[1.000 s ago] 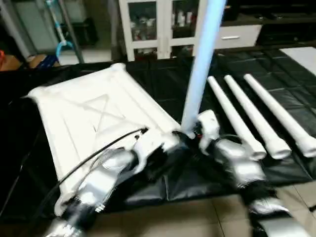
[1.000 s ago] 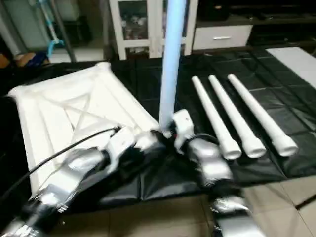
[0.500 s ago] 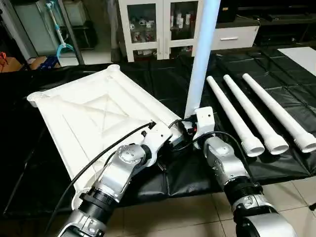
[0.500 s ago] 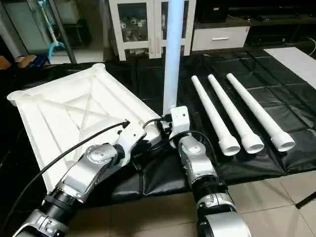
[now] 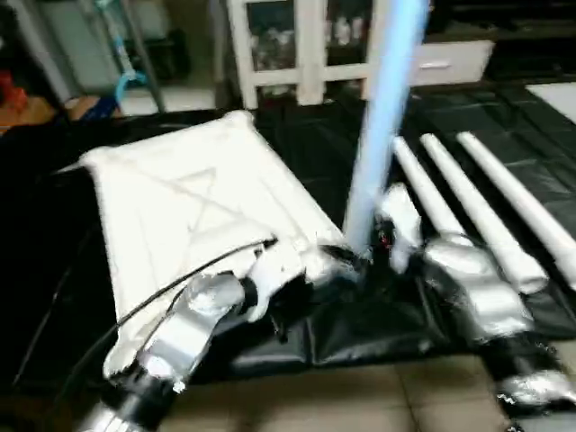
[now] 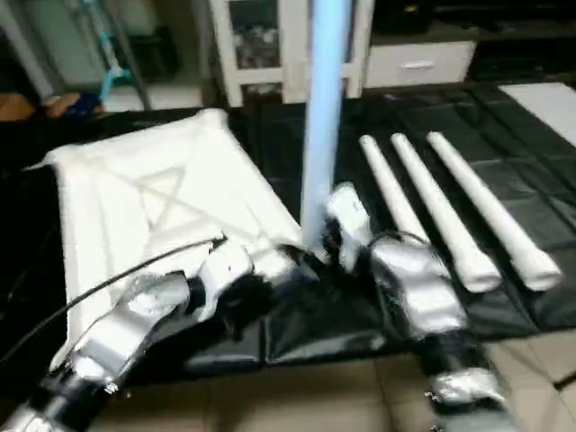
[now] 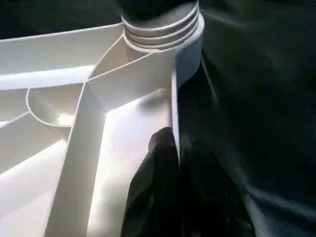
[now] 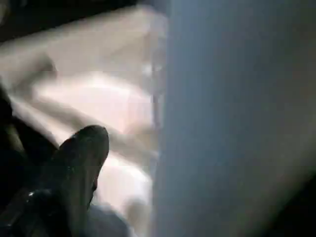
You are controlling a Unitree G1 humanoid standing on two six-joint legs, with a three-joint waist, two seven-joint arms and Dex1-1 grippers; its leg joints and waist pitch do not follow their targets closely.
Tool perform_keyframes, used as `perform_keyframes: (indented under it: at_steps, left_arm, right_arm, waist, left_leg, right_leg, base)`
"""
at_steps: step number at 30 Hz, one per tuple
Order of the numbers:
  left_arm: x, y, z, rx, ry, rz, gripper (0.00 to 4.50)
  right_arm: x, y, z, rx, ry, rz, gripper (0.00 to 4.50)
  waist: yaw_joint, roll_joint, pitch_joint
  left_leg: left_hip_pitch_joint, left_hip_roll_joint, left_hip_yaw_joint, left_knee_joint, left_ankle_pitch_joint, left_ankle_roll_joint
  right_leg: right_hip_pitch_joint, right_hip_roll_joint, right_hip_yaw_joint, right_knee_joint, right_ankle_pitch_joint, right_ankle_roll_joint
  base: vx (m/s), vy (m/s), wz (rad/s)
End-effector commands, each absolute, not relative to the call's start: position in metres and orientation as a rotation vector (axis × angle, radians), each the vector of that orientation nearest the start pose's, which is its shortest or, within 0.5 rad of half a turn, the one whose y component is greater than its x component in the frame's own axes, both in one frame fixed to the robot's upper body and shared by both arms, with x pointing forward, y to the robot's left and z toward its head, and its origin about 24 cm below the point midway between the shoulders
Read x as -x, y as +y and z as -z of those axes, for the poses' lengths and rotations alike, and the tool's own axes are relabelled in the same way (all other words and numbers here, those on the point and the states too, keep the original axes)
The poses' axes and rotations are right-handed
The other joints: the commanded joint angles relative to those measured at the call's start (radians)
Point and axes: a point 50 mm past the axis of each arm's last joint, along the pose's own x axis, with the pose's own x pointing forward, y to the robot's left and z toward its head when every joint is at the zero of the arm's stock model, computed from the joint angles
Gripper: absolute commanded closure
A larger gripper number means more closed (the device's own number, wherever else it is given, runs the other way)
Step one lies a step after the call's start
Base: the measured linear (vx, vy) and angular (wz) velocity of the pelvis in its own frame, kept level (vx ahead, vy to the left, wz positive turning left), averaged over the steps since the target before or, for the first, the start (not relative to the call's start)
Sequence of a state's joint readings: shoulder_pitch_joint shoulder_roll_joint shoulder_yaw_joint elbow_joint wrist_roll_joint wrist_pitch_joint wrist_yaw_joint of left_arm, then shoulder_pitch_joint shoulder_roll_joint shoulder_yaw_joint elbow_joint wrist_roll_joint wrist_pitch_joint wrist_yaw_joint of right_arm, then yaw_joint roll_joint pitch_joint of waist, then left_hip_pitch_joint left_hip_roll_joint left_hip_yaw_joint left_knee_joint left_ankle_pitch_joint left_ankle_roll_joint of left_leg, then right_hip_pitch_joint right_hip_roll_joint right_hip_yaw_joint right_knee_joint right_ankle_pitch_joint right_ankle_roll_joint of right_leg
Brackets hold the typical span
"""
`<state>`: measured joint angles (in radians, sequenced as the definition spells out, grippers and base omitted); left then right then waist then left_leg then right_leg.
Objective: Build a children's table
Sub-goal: Rotate leg to tighten
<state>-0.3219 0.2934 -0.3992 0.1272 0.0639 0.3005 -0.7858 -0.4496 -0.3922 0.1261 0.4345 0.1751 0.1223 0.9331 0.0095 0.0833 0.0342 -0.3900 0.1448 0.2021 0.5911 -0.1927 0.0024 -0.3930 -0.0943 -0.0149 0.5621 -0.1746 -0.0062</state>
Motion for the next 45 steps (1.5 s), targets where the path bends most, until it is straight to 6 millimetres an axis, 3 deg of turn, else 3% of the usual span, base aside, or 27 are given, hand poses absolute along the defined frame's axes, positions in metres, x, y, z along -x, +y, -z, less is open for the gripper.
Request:
perform_keyframes:
  at_steps: [1,2,5,7,9,12,15,19,21,22,26,27,29,39,45]
  left_arm:
    - [-0.260,0.082,-0.026,-0.421,0.406,1.194,4.50]
    - [-0.260,0.082,-0.026,-0.420,0.406,1.201,4.50]
    - [-0.257,0.079,-0.026,-0.420,0.405,1.245,4.50]
    - [-0.255,0.078,-0.027,-0.428,0.403,1.282,4.50]
    - [-0.255,0.078,-0.027,-0.429,0.402,1.302,4.50]
    - [-0.254,0.079,-0.029,-0.437,0.407,1.336,4.50]
    - [-0.254,0.081,-0.029,-0.438,0.410,1.348,4.50]
    - [-0.253,0.083,-0.027,-0.447,0.418,1.354,4.50]
    - [-0.251,0.084,-0.026,-0.452,0.424,1.360,4.50]
    - [-0.251,0.085,-0.026,-0.453,0.425,1.360,4.50]
    - [-0.251,0.085,-0.026,-0.456,0.426,1.356,4.50]
    - [-0.252,0.085,-0.026,-0.456,0.426,1.352,4.50]
    - [-0.252,0.085,-0.025,-0.458,0.426,1.351,4.50]
    - [-0.250,0.087,-0.023,-0.462,0.437,1.352,4.50]
    - [-0.250,0.086,-0.023,-0.457,0.439,1.348,4.50]
  right_arm:
    - [-0.309,-0.165,-0.065,0.244,0.267,-1.038,0.06]
    - [-0.307,-0.166,-0.064,0.251,0.275,-1.044,0.06]
    - [-0.300,-0.174,-0.062,0.257,0.329,-1.078,0.06]
    - [-0.294,-0.181,-0.060,0.266,0.367,-1.104,0.06]
    - [-0.292,-0.184,-0.059,0.267,0.378,-1.110,0.06]
    - [-0.296,-0.187,-0.061,0.252,0.354,-1.092,0.06]
    - [-0.298,-0.188,-0.064,0.257,0.343,-1.091,0.06]
    - [-0.301,-0.193,-0.074,0.231,0.311,-1.083,0.06]
    - [-0.300,-0.194,-0.076,0.223,0.310,-1.100,0.06]
    - [-0.298,-0.195,-0.076,0.224,0.318,-1.115,0.06]
    - [-0.295,-0.195,-0.073,0.234,0.339,-1.135,0.06]
    - [-0.293,-0.195,-0.069,0.244,0.356,-1.145,0.06]
    - [-0.294,-0.195,-0.065,0.259,0.368,-1.152,0.35]
    - [-0.296,-0.191,-0.061,0.269,0.379,-1.169,1.18]
    - [-0.297,-0.190,-0.060,0.256,0.380,-1.176,1.66]
  waist:
    - [-0.001,-0.012,-0.053]
    - [0.002,0.004,-0.053]
    - [0.002,0.000,-0.057]
    - [0.011,0.009,-0.062]
    - [0.017,0.009,-0.062]
    - [0.020,0.009,-0.059]
    - [0.018,0.014,-0.054]
    - [0.011,0.013,-0.054]
    - [0.011,0.014,-0.055]
    - [0.010,0.007,-0.055]
    - [0.015,0.009,-0.058]
    - [0.017,0.003,-0.060]
    - [0.018,0.008,-0.059]
    - [0.012,0.003,-0.056]
    - [0.012,0.000,-0.056]
  left_leg:
    - [0.033,0.078,-0.034,-0.088,-0.315,0.032]
    - [0.034,0.077,-0.036,-0.087,-0.306,0.034]
    - [0.030,0.076,-0.033,-0.080,-0.251,0.071]
    - [0.029,0.079,-0.034,-0.072,-0.190,0.103]
    - [0.030,0.079,-0.031,-0.069,-0.178,0.111]
    - [0.029,0.081,-0.033,-0.073,-0.207,0.104]
    - [0.035,0.082,-0.035,-0.081,-0.284,0.064]
    - [0.034,0.080,-0.038,-0.086,-0.325,0.034]
    - [0.034,0.080,-0.037,-0.084,-0.315,0.038]
    - [0.032,0.080,-0.037,-0.084,-0.308,0.043]
    - [0.030,0.080,-0.035,-0.078,-0.242,0.072]
    - [0.029,0.080,-0.035,-0.076,-0.223,0.082]
    - [0.029,0.081,-0.035,-0.075,-0.217,0.090]
    - [0.031,0.080,-0.036,-0.079,-0.277,0.065]
    - [0.029,0.080,-0.036,-0.078,-0.263,0.076]
  right_leg:
    - [0.018,-0.041,0.017,-0.056,-0.173,-0.201]
    - [0.020,-0.042,0.016,-0.053,-0.158,-0.204]
    - [0.029,-0.042,0.013,-0.047,-0.079,-0.224]
    - [0.034,-0.046,0.012,-0.041,-0.040,-0.233]
    - [0.034,-0.043,0.008,-0.043,-0.042,-0.237]
    - [0.034,-0.046,0.008,-0.045,-0.110,-0.235]
    - [0.027,-0.043,0.009,-0.054,-0.212,-0.216]
    - [0.030,-0.043,0.010,-0.055,-0.234,-0.200]
    - [0.029,-0.043,0.011,-0.054,-0.219,-0.201]
    - [0.031,-0.043,0.011,-0.054,-0.213,-0.202]
    - [0.033,-0.046,0.010,-0.048,-0.169,-0.213]
    - [0.034,-0.047,0.011,-0.046,-0.159,-0.218]
    - [0.033,-0.047,0.009,-0.047,-0.164,-0.219]
    - [0.031,-0.046,0.010,-0.054,-0.244,-0.205]
    - [0.032,-0.047,0.010,-0.053,-0.237,-0.207]
  base:
    - [0.051,0.009,0.06]
    - [0.052,0.009,0.06]
    - [0.052,0.005,0.05]
    - [0.025,-0.001,0.02]
    - [0.000,0.000,0.00]
    - [0.000,0.000,0.00]
    - [0.000,0.000,0.00]
    - [0.000,0.000,0.00]
    - [0.000,0.000,0.00]
    - [0.000,0.000,0.00]
    - [0.000,0.000,0.00]
    - [0.000,0.000,0.00]
    - [0.000,0.000,0.00]
    - [0.000,0.000,0.00]
    - [0.000,0.000,0.00]
